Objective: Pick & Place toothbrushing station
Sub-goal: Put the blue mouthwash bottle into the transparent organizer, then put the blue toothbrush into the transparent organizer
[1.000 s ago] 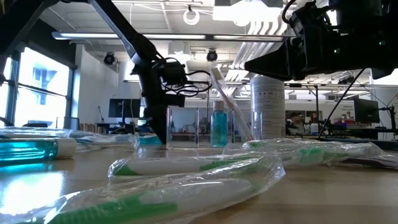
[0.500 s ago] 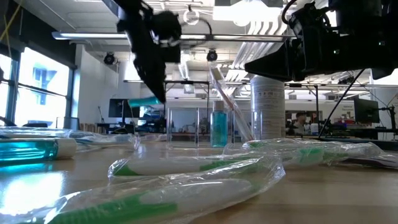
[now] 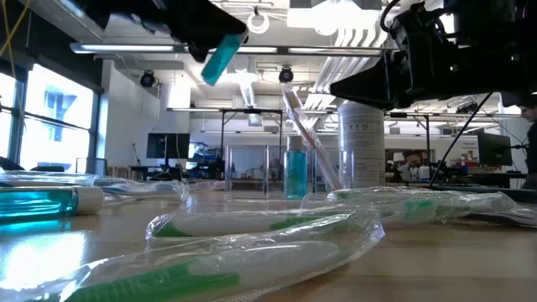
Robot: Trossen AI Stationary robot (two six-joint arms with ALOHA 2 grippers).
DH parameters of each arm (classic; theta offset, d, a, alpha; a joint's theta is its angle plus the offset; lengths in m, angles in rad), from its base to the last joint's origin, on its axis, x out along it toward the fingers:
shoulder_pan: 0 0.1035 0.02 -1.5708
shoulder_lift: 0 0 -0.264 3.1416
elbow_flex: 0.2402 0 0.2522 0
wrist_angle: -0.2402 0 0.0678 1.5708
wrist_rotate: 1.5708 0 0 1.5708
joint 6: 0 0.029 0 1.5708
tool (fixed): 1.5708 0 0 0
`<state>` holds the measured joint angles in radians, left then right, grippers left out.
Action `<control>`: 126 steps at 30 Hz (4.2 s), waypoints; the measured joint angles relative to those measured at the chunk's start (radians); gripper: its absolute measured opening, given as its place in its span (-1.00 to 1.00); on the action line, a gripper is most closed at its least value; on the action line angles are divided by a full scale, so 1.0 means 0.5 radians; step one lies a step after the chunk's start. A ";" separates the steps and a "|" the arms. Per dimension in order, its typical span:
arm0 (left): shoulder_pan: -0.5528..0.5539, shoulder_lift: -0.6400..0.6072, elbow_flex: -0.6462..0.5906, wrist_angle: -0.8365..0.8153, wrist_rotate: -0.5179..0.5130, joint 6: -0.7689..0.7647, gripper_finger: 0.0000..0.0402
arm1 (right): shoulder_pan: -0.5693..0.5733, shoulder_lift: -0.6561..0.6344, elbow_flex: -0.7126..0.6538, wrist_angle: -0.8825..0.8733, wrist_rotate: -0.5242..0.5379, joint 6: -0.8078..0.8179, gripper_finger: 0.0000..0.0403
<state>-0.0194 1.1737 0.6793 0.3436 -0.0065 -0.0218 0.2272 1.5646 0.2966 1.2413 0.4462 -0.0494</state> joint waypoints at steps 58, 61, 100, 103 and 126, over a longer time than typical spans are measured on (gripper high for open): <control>0.353 1.424 0.143 1.482 0.261 -0.192 -0.58 | -0.062 0.000 -0.001 -0.007 -0.015 0.008 -0.59; 0.353 1.424 0.143 1.466 0.261 -0.192 -0.51 | -0.062 0.000 -0.001 -0.007 -0.015 0.008 -0.59; 0.353 0.832 0.143 0.722 0.630 -0.058 -0.05 | -0.062 0.000 -0.001 -0.040 -0.015 0.008 -0.59; 0.342 0.625 0.156 0.325 0.705 -0.020 -0.05 | -0.062 0.000 -0.001 -0.053 -0.015 0.008 -0.59; -0.118 0.316 0.260 -1.634 0.290 -0.665 -0.05 | -0.063 0.000 -0.001 -0.051 -0.014 0.053 -0.59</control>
<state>-0.0786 1.3317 0.8093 -0.4734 0.1385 -0.3546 0.1955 1.5646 0.2962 1.2160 0.4392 -0.0231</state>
